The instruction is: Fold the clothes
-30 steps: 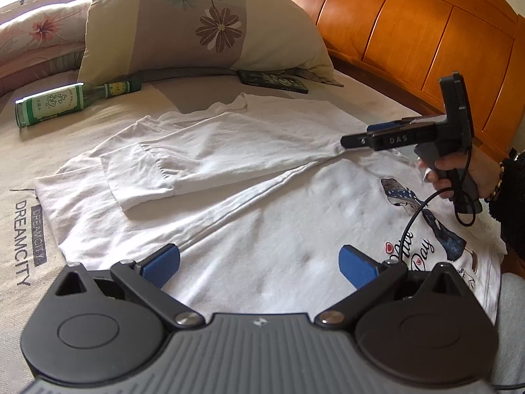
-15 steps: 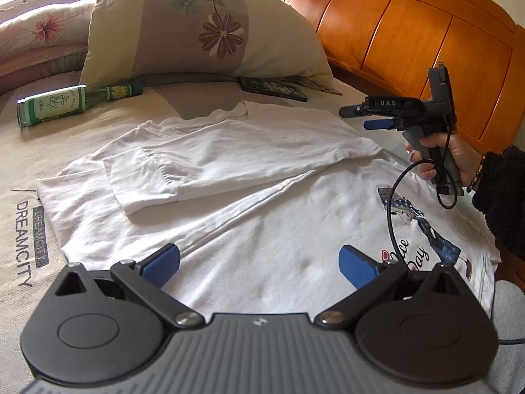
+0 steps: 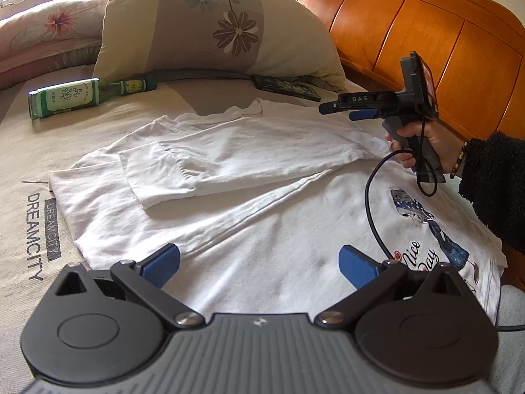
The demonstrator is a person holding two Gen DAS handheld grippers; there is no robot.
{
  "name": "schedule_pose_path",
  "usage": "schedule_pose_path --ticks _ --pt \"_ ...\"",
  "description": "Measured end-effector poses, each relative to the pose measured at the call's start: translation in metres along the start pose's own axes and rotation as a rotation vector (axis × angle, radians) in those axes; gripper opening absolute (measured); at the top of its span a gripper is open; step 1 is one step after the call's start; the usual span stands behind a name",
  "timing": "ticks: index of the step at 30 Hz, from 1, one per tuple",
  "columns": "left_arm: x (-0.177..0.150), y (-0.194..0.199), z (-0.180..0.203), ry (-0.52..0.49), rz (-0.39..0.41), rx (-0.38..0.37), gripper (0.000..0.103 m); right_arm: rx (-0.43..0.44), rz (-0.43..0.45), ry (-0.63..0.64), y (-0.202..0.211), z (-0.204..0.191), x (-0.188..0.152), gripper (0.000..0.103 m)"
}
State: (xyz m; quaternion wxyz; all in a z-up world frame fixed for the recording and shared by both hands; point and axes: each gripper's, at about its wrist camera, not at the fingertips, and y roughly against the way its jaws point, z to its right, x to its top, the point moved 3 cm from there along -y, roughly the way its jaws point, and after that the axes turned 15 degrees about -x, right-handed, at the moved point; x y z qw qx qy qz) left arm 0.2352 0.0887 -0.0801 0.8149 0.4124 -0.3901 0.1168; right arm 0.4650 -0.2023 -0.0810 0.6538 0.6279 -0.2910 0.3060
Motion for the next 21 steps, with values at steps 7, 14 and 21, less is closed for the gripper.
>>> schedule_pose_path --ticks 7,14,21 --pt "0.001 0.006 -0.002 -0.009 -0.009 0.031 0.102 0.043 0.054 0.174 0.027 -0.063 -0.01 0.1" --pt "0.004 0.016 -0.003 -0.005 0.015 0.032 0.102 0.009 0.168 0.429 0.034 -0.159 -0.018 0.1" --pt "0.007 0.022 0.0 -0.018 0.023 0.02 0.102 0.142 0.205 0.588 0.054 -0.204 -0.044 0.1"
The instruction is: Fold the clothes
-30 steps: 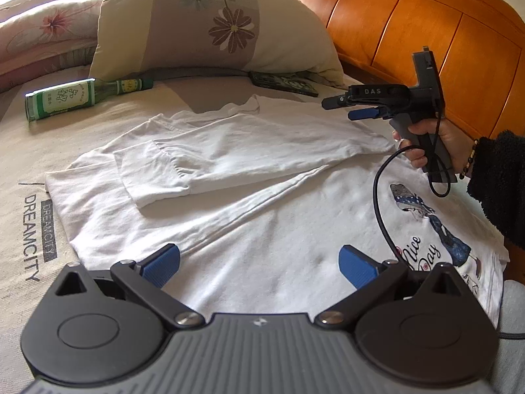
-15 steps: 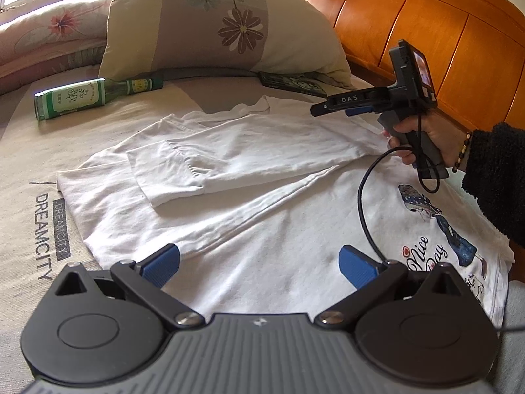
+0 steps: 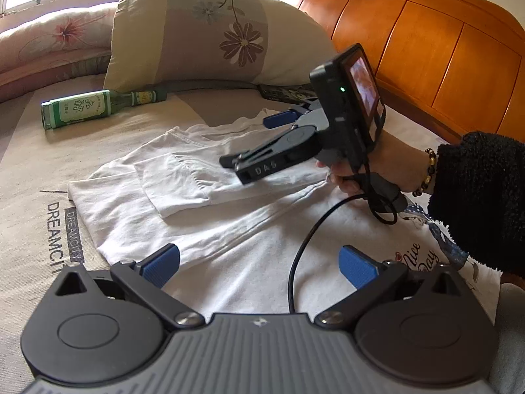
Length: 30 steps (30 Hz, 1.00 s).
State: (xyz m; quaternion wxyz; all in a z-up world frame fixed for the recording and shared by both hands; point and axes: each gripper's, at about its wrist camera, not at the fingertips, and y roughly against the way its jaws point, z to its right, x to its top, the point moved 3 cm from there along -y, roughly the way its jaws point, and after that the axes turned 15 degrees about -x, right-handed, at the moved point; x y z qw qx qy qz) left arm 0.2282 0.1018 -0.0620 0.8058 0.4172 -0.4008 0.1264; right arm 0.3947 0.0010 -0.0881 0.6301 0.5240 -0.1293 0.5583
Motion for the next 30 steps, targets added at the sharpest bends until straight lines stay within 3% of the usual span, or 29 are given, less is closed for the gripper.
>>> schedule_pose_path --ticks 1,3,9,12,20,22,28,30 --pt "0.001 0.001 0.0 0.0 0.003 0.0 0.102 -0.012 0.028 0.058 0.009 -0.008 0.0 0.1" --pt "0.002 0.003 0.0 0.002 0.01 -0.001 0.102 -0.054 0.005 0.086 0.02 -0.007 -0.004 0.1" --pt "0.004 0.004 -0.004 0.02 0.039 -0.013 0.102 0.004 -0.071 -0.213 0.053 0.035 -0.034 0.103" --pt "0.004 0.001 -0.006 0.03 0.044 0.008 0.102 0.003 -0.14 -0.293 0.048 0.037 -0.052 0.103" --pt "0.006 -0.007 -0.013 0.081 0.059 0.103 0.102 0.08 -0.132 -0.43 0.05 0.052 -0.067 0.103" --pt "0.02 -0.01 -0.015 0.112 0.102 0.091 0.102 0.11 -0.106 -0.423 0.051 0.054 -0.073 0.103" --pt "0.089 -0.062 -0.027 0.135 0.098 0.024 0.102 0.115 -0.124 -0.385 0.049 0.052 -0.068 0.103" --pt "0.099 -0.089 -0.043 0.242 0.081 -0.044 0.102 0.114 -0.131 -0.37 0.048 0.051 -0.067 0.103"
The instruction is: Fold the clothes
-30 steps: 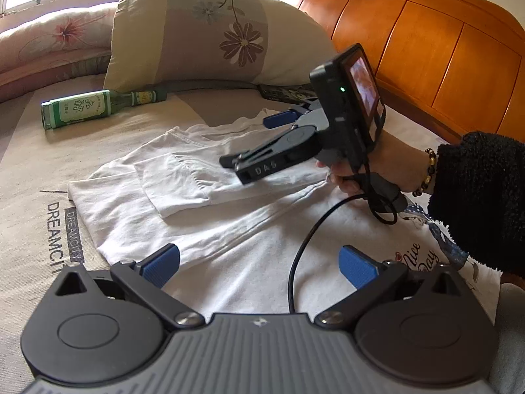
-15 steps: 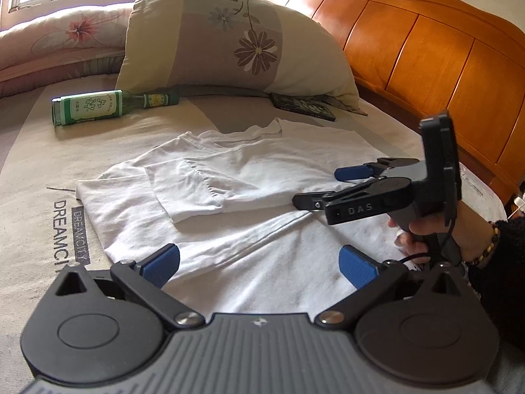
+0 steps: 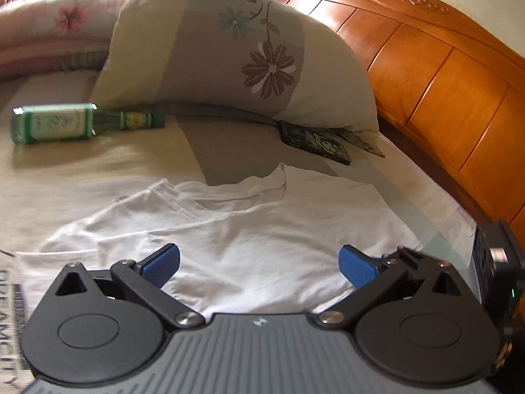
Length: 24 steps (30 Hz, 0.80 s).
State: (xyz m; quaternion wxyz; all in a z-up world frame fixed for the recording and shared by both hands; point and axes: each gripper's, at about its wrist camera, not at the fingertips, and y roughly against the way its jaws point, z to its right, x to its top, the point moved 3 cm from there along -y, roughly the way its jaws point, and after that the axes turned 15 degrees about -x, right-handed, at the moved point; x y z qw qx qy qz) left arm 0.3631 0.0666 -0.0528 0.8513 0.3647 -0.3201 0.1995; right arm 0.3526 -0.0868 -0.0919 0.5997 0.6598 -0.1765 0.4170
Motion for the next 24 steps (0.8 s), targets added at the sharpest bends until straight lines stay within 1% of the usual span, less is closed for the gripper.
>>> schedule_pose_path --ticks 1,3,6,8,9,12,13,14,16,17,20,22,24 --pt "0.001 -0.01 -0.008 0.06 -0.006 -0.017 0.102 0.005 -0.001 -0.003 0.0 0.001 0.0 0.103" --pt "-0.005 -0.02 -0.026 0.168 -0.017 -0.008 0.102 0.018 -0.004 -0.011 0.0 0.004 0.001 0.103" --pt "-0.018 -0.009 -0.035 0.19 0.035 0.006 0.102 0.043 -0.014 -0.035 0.0 0.008 0.003 0.103" --pt "-0.019 0.002 -0.032 0.194 0.053 0.045 0.102 0.058 -0.022 -0.064 -0.001 0.012 0.005 0.103" --pt "-0.018 0.006 -0.029 0.194 0.052 0.082 0.102 0.063 -0.025 -0.076 -0.002 0.013 0.006 0.103" --pt "-0.008 0.007 -0.015 0.166 0.043 0.078 0.102 0.074 -0.032 -0.107 -0.003 0.016 0.008 0.103" --pt "-0.004 0.007 -0.01 0.16 0.045 0.065 0.102 0.075 -0.033 -0.11 -0.003 0.016 0.008 0.103" --pt "-0.002 0.004 -0.003 0.164 0.055 0.018 0.102 0.076 -0.033 -0.105 -0.003 0.016 0.008 0.103" --pt "-0.001 -0.007 0.005 0.181 0.044 -0.06 0.102 0.078 -0.031 -0.095 -0.002 0.016 0.008 0.103" --pt "-0.002 -0.012 0.008 0.192 0.034 -0.085 0.102 0.077 -0.03 -0.091 -0.002 0.015 0.008 0.103" --pt "-0.018 -0.023 -0.002 0.247 -0.027 -0.03 0.102 0.078 -0.029 -0.079 -0.001 0.015 0.008 0.103" --pt "-0.03 -0.016 -0.01 0.261 -0.013 -0.037 0.102 0.083 -0.033 -0.086 -0.002 0.016 0.008 0.103" --pt "-0.028 -0.006 -0.011 0.294 0.01 -0.037 0.102 0.088 -0.04 -0.099 -0.002 0.017 0.009 0.103"
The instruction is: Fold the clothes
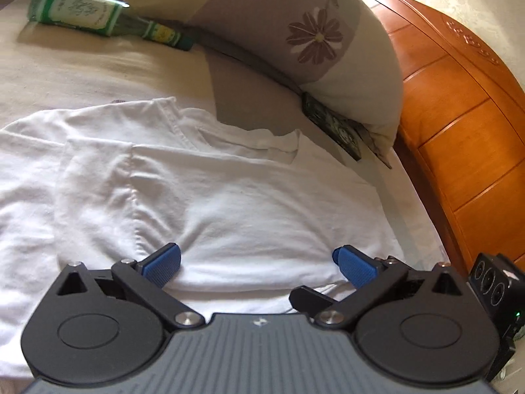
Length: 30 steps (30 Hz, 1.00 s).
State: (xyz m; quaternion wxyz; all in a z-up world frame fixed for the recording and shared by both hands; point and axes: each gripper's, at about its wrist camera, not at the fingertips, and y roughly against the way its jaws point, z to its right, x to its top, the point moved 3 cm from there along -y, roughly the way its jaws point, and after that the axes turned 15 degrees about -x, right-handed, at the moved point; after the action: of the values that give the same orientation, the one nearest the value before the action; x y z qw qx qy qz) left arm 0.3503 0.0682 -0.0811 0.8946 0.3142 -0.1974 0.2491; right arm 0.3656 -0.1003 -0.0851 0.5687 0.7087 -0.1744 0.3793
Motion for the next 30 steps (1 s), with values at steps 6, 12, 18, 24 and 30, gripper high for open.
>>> schedule_pose_path --ticks 6,12,18,24,30 --pt "0.014 -0.005 0.008 0.002 0.032 -0.012 0.102 0.021 -0.007 -0.035 -0.001 0.004 0.001 0.103" --pt "0.014 -0.001 -0.008 0.058 0.05 0.039 0.102 0.04 -0.019 -0.054 0.007 0.007 0.005 0.103" --pt "0.044 -0.011 0.001 0.083 0.057 -0.03 0.102 0.112 0.0 -0.027 0.008 -0.008 0.003 0.103" --pt "0.044 -0.029 -0.026 0.118 0.113 0.03 0.101 0.007 -0.007 0.139 0.007 -0.027 -0.008 0.103" --pt "0.05 -0.028 -0.009 0.14 0.118 0.037 0.101 -0.05 -0.006 0.215 0.008 -0.036 -0.013 0.103"
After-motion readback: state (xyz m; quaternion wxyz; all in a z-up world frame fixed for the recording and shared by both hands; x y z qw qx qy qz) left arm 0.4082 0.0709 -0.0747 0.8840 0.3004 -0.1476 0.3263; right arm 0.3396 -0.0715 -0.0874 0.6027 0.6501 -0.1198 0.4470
